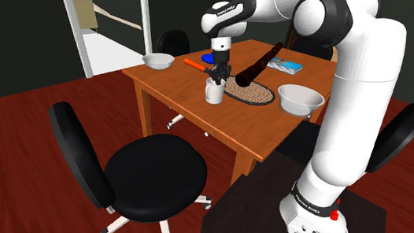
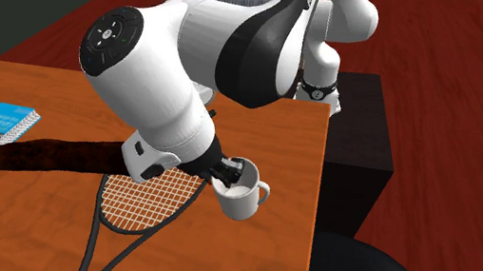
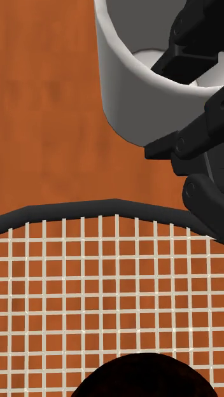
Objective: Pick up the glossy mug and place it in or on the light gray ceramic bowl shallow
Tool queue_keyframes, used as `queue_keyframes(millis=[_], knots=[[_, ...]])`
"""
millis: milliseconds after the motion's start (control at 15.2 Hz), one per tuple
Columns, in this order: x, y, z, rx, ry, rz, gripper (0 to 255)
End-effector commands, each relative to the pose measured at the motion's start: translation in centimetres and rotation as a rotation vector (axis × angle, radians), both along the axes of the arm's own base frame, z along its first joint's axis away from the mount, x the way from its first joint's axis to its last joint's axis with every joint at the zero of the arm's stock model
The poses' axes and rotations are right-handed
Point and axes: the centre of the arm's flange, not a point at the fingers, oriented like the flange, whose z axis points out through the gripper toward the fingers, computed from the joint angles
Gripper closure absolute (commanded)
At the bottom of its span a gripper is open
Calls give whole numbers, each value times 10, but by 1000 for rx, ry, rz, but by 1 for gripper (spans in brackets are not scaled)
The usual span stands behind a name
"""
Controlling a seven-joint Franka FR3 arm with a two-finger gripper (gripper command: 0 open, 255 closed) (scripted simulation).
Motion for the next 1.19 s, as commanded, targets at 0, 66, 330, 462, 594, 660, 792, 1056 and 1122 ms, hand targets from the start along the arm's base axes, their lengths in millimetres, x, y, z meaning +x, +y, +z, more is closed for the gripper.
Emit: queue_keyframes(millis=[0, 66, 330, 462, 594, 660, 792, 1056, 1122], knots=[[0, 0, 0, 0, 0, 0, 255], [0, 0, 0, 0, 0, 0, 255], [0, 0, 0, 0, 0, 0, 255], [0, 0, 0, 0, 0, 0, 255], [0, 0, 11, 0, 0, 0, 255], [0, 0, 16, 0, 0, 0, 255], [0, 0, 26, 0, 0, 0, 255], [0, 0, 47, 0, 0, 0, 255], [0, 0, 53, 0, 0, 0, 255]])
